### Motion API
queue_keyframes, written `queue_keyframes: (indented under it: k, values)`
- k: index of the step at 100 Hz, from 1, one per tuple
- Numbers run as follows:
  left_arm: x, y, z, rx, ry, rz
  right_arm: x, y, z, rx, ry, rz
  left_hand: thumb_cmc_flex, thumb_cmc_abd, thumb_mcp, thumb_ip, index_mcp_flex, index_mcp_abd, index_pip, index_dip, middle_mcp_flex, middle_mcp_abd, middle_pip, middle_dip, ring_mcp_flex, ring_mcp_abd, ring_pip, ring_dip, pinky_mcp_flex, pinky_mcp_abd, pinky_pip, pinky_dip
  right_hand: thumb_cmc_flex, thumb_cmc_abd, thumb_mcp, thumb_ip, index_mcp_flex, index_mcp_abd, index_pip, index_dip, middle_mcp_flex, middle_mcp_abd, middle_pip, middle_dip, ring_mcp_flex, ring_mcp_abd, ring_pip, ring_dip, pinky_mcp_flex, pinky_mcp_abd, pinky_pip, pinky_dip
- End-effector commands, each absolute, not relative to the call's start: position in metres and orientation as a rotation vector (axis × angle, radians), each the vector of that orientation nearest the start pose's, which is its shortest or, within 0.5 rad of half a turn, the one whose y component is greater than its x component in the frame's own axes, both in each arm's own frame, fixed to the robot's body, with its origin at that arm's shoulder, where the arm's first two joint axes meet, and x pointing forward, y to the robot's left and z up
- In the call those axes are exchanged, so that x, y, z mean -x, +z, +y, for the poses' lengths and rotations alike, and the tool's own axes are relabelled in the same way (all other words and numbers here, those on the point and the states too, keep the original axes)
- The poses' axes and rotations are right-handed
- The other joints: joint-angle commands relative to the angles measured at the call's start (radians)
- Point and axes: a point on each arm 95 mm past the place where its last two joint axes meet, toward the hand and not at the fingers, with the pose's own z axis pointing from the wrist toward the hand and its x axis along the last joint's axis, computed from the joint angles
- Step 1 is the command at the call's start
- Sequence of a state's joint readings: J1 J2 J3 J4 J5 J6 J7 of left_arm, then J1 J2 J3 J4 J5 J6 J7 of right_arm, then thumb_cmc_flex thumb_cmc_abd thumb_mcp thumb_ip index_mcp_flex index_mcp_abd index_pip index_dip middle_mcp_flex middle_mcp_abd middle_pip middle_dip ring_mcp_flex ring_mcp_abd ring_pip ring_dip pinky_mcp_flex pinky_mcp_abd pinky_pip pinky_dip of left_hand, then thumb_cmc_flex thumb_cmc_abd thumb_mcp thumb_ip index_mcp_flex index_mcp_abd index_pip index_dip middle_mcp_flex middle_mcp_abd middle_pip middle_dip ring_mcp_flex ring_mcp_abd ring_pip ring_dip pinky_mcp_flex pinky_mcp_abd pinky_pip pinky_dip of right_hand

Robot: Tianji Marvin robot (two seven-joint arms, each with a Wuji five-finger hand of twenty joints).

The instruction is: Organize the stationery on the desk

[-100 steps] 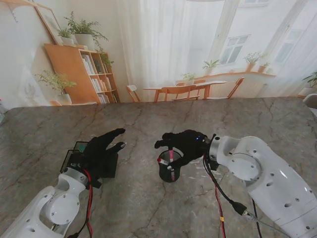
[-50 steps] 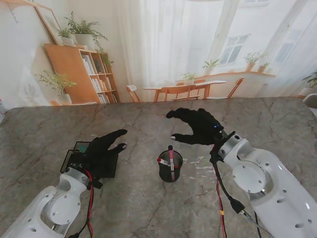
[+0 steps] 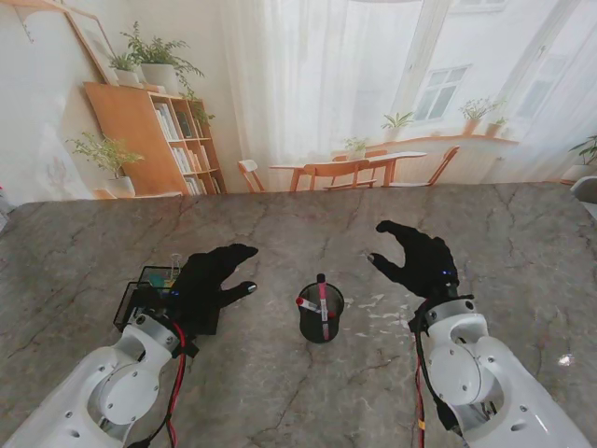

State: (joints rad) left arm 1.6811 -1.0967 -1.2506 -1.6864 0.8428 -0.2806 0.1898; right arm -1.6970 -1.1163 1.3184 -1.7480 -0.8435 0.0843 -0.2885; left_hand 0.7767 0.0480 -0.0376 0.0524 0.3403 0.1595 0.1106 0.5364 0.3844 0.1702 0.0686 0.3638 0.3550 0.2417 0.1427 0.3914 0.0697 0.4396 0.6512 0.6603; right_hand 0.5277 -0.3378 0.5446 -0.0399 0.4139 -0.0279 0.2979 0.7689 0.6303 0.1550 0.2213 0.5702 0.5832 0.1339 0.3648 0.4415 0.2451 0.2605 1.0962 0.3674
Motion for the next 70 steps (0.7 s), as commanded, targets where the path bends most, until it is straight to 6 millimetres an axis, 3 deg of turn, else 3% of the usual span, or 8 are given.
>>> queue_keyframes:
  k: [1, 20, 44, 70]
  values:
    - [-0.366, -0.299, -0.030, 1.110, -1.944, 1.428, -0.369, -0.306, -0.021, -1.328, 1.613, 1.068, -0.035, -0.036, 0.002, -0.077, -0.073, -0.027, -0.035, -0.011, -0.062, -0.002, -0.020, -0.030, -0.059, 0.009, -0.024, -0.026, -0.035, 0.046, -0.050, -0.038, -0.009, -0.008, 0.007, 0.036, 0.013, -0.023, 0.005, 0.024, 0.009, -0.009, 0.005, 0.021, -0.004, -0.015, 0.010, 0.014, -0.015, -0.005, 0.021, 0.005]
    - [-0.381, -0.285, -0.055, 1.005, -1.956, 1.581, -0.364, -0.317, -0.029, -1.344, 1.571, 1.047, -0.091, -0.049, -0.001, -0.075, -0.155, -0.038, -0.069, -0.031, -0.122, 0.009, -0.033, -0.054, -0.099, 0.033, -0.030, -0.049, -0.050, 0.068, -0.083, -0.055, -0.013, -0.004, 0.007, 0.035, 0.020, -0.026, 0.005, 0.022, 0.019, -0.005, 0.004, 0.027, -0.004, -0.012, 0.020, 0.025, -0.026, 0.013, 0.023, 0.019]
    - [-0.398, -0.279, -0.094, 0.841, -1.959, 1.821, -0.361, -0.319, -0.035, -1.344, 1.575, 1.005, -0.132, -0.055, 0.001, -0.074, -0.145, -0.056, -0.062, -0.035, -0.122, 0.001, -0.027, -0.060, -0.104, 0.039, -0.025, -0.057, -0.051, 0.086, -0.082, -0.060, -0.016, 0.006, 0.004, 0.035, 0.019, -0.030, 0.004, 0.019, 0.023, -0.005, 0.003, 0.034, -0.009, -0.012, 0.024, 0.033, -0.040, 0.036, 0.025, 0.035]
    - [-0.409, -0.288, -0.125, 0.749, -1.916, 2.041, -0.360, -0.319, -0.037, -1.344, 1.585, 0.992, -0.179, -0.069, 0.003, -0.073, -0.139, -0.091, -0.052, -0.027, -0.160, 0.003, -0.036, -0.063, -0.170, 0.067, -0.047, -0.082, -0.082, 0.146, -0.111, -0.088, -0.018, 0.010, 0.002, 0.035, 0.023, -0.034, 0.004, 0.016, 0.028, -0.003, 0.002, 0.038, -0.008, -0.011, 0.019, 0.034, -0.053, 0.049, 0.020, 0.048]
